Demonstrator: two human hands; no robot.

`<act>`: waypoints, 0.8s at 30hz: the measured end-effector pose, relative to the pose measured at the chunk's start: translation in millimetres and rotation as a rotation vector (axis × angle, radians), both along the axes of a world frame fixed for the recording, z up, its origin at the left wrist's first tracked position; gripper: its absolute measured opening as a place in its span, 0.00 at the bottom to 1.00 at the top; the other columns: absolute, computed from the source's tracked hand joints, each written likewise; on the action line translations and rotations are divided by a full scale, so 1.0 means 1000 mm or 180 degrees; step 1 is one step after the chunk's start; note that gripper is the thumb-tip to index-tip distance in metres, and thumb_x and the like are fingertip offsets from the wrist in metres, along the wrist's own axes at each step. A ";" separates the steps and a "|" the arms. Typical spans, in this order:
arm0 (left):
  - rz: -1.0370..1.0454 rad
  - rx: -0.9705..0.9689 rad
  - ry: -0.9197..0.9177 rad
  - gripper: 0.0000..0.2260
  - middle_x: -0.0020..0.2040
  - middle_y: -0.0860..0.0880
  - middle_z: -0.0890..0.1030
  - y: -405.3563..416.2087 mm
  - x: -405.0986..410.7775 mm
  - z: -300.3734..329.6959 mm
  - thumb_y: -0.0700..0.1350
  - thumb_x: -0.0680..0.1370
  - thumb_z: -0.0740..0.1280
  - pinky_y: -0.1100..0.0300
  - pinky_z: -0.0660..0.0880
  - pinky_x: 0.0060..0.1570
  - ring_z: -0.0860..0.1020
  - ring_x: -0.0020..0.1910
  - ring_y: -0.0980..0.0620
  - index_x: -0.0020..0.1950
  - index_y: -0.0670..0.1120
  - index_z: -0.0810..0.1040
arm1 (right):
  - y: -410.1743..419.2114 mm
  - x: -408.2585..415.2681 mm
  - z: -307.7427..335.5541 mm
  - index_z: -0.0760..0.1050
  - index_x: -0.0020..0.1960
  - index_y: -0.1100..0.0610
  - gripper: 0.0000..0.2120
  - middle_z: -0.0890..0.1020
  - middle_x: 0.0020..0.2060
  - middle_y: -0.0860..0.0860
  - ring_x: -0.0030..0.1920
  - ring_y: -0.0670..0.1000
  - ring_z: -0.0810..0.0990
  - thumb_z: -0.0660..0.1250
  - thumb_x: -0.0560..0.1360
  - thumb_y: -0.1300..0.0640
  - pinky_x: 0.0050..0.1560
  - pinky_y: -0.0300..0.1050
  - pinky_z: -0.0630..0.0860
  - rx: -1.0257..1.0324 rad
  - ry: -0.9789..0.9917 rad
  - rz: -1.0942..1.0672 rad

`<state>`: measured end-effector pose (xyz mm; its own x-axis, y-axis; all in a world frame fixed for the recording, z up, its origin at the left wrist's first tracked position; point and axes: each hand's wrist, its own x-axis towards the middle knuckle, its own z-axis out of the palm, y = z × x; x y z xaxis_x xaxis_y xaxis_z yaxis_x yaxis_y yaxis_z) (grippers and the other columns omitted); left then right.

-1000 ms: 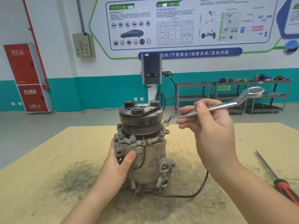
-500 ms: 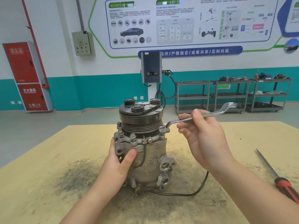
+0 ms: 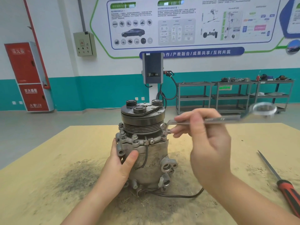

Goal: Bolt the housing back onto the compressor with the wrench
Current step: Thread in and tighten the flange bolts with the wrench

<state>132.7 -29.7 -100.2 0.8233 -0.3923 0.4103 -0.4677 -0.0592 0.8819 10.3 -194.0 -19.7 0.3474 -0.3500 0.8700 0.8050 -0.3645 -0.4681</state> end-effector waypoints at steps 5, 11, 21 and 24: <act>-0.0024 0.0001 -0.0053 0.54 0.61 0.70 0.77 -0.001 0.000 -0.001 0.82 0.59 0.63 0.62 0.72 0.59 0.76 0.59 0.69 0.79 0.56 0.57 | -0.016 0.007 0.008 0.72 0.43 0.62 0.12 0.82 0.33 0.55 0.29 0.52 0.80 0.54 0.83 0.63 0.31 0.41 0.77 0.1878 0.0860 0.1031; -0.0017 0.0021 -0.0076 0.54 0.62 0.70 0.76 0.000 0.001 -0.001 0.82 0.59 0.62 0.62 0.71 0.61 0.75 0.60 0.70 0.79 0.55 0.57 | -0.027 0.015 0.003 0.73 0.41 0.63 0.13 0.82 0.34 0.56 0.28 0.52 0.78 0.55 0.82 0.63 0.29 0.41 0.75 0.2243 0.0984 0.1397; -0.0032 -0.0211 0.0055 0.51 0.61 0.61 0.80 -0.002 0.002 -0.005 0.81 0.59 0.66 0.51 0.72 0.65 0.78 0.61 0.61 0.75 0.56 0.63 | 0.005 0.004 -0.021 0.81 0.45 0.66 0.12 0.80 0.43 0.57 0.45 0.49 0.78 0.67 0.76 0.56 0.48 0.36 0.77 -0.1843 -0.0301 -0.1140; -0.0016 -0.0091 -0.0045 0.54 0.61 0.67 0.78 -0.001 0.003 -0.004 0.82 0.58 0.64 0.63 0.72 0.60 0.77 0.60 0.67 0.77 0.54 0.61 | 0.005 -0.001 -0.005 0.78 0.46 0.61 0.13 0.81 0.41 0.51 0.43 0.47 0.80 0.60 0.80 0.54 0.46 0.37 0.78 -0.0964 -0.0319 -0.0645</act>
<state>135.3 -30.8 -104.1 0.8154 -0.3844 0.4329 -0.4803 -0.0318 0.8765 9.2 -188.7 -24.8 0.2052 -0.1246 0.9707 0.7387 -0.6309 -0.2372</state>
